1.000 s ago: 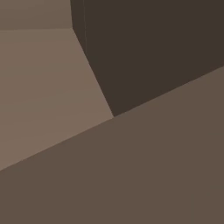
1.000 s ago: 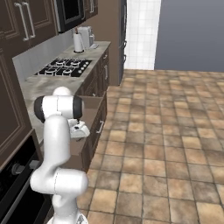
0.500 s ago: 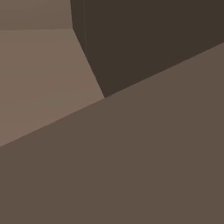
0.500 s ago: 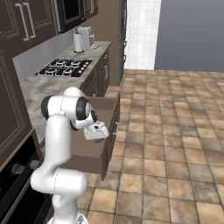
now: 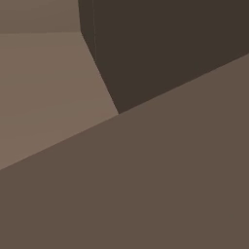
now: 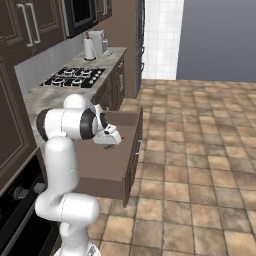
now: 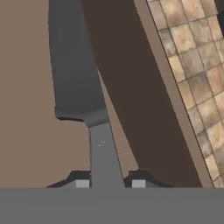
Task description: Pick up the metallic utensils from the counter and place them in the open drawer. Make sure not to pick up any wooden utensils.
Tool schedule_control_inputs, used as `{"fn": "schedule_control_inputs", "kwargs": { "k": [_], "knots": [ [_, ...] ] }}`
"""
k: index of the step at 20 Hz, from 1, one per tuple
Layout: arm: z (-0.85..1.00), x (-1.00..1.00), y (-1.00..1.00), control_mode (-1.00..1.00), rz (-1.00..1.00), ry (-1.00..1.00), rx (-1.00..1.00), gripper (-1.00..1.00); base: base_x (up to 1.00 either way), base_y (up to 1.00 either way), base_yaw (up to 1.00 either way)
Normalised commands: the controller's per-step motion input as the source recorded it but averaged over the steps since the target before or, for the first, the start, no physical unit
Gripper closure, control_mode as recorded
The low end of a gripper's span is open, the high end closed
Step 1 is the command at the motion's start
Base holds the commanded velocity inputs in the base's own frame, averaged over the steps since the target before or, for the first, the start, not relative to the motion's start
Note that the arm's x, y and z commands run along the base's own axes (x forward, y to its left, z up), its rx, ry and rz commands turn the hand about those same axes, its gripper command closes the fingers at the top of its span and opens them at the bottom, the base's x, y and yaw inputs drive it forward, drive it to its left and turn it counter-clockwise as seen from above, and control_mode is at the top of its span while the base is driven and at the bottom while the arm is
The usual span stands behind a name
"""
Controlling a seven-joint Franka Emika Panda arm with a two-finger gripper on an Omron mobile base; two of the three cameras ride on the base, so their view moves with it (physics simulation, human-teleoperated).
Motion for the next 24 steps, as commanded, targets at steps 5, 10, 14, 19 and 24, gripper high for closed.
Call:
{"fn": "schedule_control_inputs", "kwargs": {
  "k": [5,10,14,19,24],
  "knots": [
    [0.24,0.16,0.58,-1.0,0.01,-0.11,0.01,1.0,0.0,0.0,0.0],
    [-0.74,0.63,0.0,-1.0,0.06,0.18,0.0,1.0,0.0,0.0,0.0],
    [-1.0,0.71,-0.35,-1.0,0.09,0.19,0.02,1.0,0.0,0.0,0.0],
    [-0.7,0.66,-0.16,-1.0,0.1,0.1,0.03,-1.0,0.0,0.0,0.0],
    [0.15,0.1,0.0,-1.0,0.0,-0.01,0.0,-1.0,0.0,0.0,0.0]
  ]
}}
